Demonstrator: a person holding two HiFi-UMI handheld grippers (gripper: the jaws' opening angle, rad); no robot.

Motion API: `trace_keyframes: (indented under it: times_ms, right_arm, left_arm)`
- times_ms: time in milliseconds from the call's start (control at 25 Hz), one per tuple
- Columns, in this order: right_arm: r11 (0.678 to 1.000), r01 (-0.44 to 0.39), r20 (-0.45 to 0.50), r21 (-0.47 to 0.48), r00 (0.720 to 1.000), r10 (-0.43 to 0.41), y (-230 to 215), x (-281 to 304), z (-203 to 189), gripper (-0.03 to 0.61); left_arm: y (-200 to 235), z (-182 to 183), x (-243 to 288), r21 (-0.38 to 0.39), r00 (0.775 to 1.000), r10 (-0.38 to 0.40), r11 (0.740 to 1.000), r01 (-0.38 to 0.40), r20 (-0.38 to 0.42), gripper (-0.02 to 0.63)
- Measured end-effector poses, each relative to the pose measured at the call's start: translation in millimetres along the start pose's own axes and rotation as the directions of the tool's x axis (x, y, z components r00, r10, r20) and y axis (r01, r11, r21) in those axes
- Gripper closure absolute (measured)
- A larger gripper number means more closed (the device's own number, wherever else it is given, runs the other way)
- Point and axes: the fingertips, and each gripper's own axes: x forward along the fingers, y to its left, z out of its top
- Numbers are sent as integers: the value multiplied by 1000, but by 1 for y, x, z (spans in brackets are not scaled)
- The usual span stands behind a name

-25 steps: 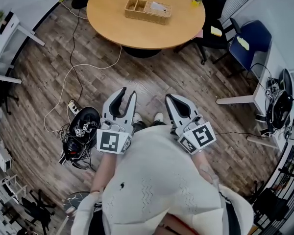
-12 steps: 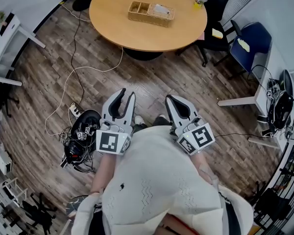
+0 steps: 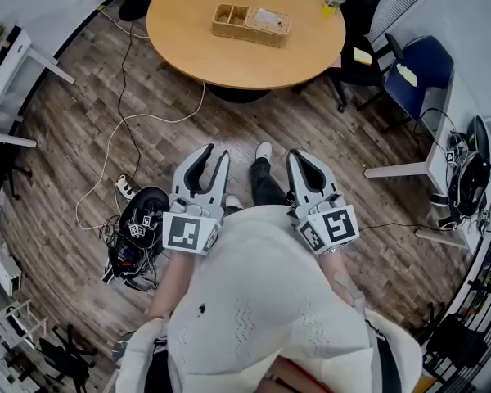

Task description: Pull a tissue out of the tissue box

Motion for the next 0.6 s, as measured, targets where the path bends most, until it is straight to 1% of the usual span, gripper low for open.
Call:
trace_keyframes:
  times_ms: [120,280,360,600]
  right_arm:
    - [1000,-19,-1,-11,1000,19,-3,14,-2,578]
    - [997,-54,-10,-53,999,53,-10,40,1,577]
    - [997,-63,-7,-53,998,63,-18,53,5,578]
    - [996,-76,-17,-41,997,75,-51,91,9,578]
  left_arm:
    - [6,-4,8,8,1000,6,1000,-6,-10,505]
    - [23,-4,30,14,1000,22,1000,-22,-13,505]
    - [30,-3,42,18,1000,26,1000,-26,-13,505]
    - [49,-5,87,-7,999,50,999,-50,-14,505]
